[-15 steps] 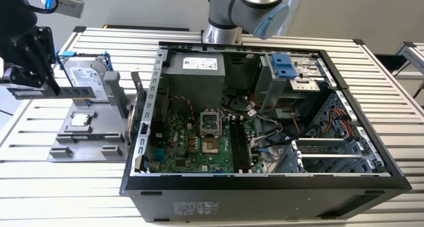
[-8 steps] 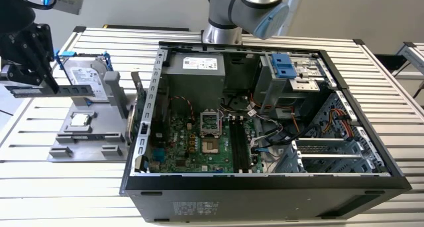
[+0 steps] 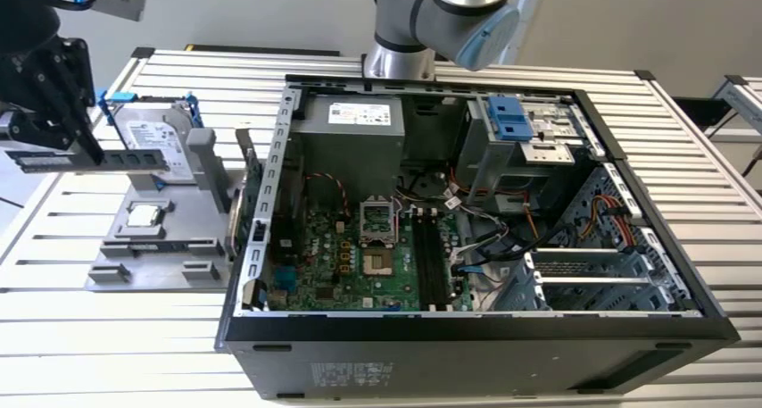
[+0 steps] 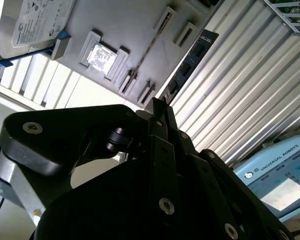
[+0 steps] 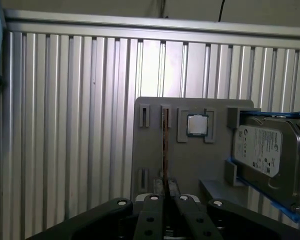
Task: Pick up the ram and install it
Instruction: 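Pick up the ram and move it above insertion slot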
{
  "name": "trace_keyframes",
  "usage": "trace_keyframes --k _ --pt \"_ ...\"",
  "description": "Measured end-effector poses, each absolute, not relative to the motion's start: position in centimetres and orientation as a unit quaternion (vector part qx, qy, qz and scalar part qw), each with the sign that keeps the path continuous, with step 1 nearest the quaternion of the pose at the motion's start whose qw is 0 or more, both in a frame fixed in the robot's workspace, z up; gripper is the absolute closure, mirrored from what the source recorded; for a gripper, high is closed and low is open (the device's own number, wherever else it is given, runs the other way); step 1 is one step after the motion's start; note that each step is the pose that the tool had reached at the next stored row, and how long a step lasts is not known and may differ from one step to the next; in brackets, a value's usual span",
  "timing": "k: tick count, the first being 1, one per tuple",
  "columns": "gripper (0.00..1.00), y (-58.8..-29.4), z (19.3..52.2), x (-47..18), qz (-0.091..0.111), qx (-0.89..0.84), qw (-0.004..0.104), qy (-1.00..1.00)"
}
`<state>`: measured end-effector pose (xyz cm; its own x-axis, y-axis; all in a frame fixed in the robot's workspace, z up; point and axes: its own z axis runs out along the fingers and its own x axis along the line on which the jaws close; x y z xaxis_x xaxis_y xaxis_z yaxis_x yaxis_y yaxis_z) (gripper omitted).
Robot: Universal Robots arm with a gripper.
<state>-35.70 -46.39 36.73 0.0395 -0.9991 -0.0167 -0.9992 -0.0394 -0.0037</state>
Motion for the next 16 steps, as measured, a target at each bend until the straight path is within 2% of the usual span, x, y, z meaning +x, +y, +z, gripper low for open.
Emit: trace_keyframes --k 16 --pt "1.00 -46.39 37.72 -35.71 0.005 -0.721 0.007 0.693"
